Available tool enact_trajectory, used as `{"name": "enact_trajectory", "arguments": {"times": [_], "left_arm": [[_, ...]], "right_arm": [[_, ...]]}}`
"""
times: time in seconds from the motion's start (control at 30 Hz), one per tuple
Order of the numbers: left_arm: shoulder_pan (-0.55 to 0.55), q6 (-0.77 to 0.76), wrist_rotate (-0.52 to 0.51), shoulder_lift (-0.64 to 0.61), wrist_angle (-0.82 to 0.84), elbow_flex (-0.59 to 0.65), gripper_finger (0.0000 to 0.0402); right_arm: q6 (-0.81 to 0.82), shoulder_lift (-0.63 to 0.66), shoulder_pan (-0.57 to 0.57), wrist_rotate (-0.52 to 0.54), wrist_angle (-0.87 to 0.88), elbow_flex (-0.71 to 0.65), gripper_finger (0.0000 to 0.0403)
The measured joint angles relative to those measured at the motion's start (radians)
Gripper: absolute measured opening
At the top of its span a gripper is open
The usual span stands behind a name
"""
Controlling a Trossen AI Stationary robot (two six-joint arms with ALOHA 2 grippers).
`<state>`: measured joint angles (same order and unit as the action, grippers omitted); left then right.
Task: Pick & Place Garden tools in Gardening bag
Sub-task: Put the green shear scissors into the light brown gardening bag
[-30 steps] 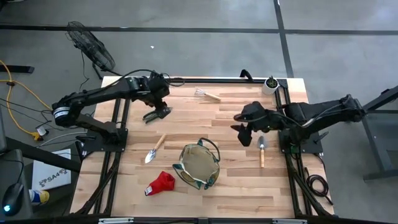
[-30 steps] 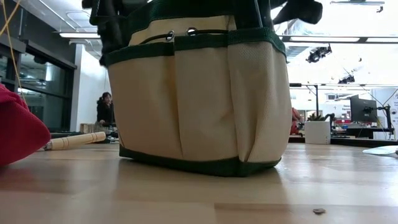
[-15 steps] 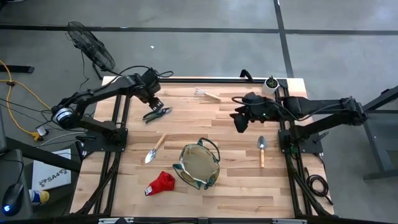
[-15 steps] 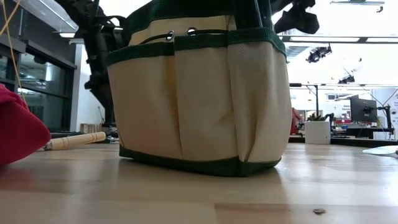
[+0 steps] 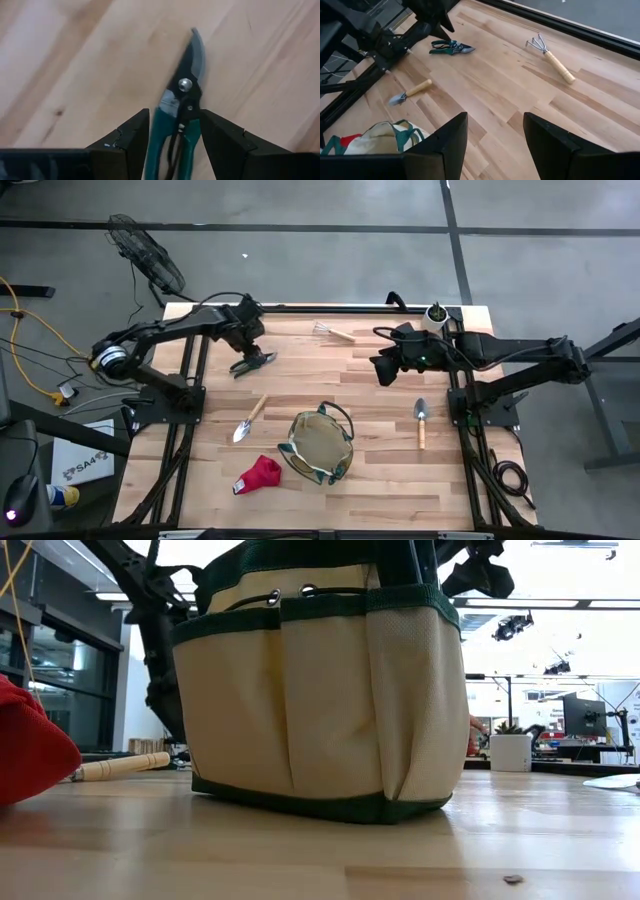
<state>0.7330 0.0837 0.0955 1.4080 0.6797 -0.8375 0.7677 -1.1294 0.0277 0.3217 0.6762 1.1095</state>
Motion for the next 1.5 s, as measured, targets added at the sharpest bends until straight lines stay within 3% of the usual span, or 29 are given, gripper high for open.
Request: {"name": "enact_trajectory", "arguments": {"times": [0.27,0.43,0.63,1.0,1.5], "left_arm": [[0.000,0.027,0.047,0.025,0.000,0.000,0.0170],[-0.002,0.070,-0.005,0.037,0.001,0.000,0.0170],[-0.009,0.069,0.026,0.043,-0.001,0.000,0.0170],[-0.112,0.069,-0.103,0.043,-0.028,0.000,0.0170],[-0.138,0.071,-0.148,0.127,-0.029,-0.002,0.0170]], "right_arm": [[0.033,0.000,0.000,0.000,0.002,0.000,0.0184],[0.052,0.000,-0.001,-0.008,0.019,0.000,0.0184],[0.071,0.000,-0.001,-0.011,0.028,0.001,0.0184],[0.075,0.000,-0.001,-0.011,0.028,0.002,0.0184],[0.078,0.000,-0.001,-0.011,0.028,0.002,0.0184]]}}
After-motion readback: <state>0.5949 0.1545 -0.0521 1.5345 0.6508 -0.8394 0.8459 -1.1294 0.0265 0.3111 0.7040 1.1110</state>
